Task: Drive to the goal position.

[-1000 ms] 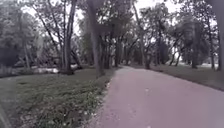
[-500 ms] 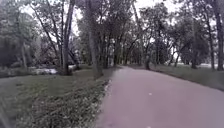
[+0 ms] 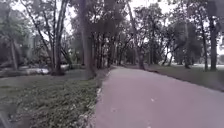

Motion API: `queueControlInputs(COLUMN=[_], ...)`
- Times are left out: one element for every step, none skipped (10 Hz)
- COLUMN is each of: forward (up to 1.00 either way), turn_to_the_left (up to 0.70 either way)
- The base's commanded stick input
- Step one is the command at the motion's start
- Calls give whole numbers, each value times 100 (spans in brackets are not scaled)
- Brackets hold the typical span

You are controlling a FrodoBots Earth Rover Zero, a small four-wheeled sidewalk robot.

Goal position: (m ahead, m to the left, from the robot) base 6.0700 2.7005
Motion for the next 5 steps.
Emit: queueControlInputs(forward=[70, 70, 70, 70, 70], turn_to_the_left=[0, 0, 0, 0, 0])
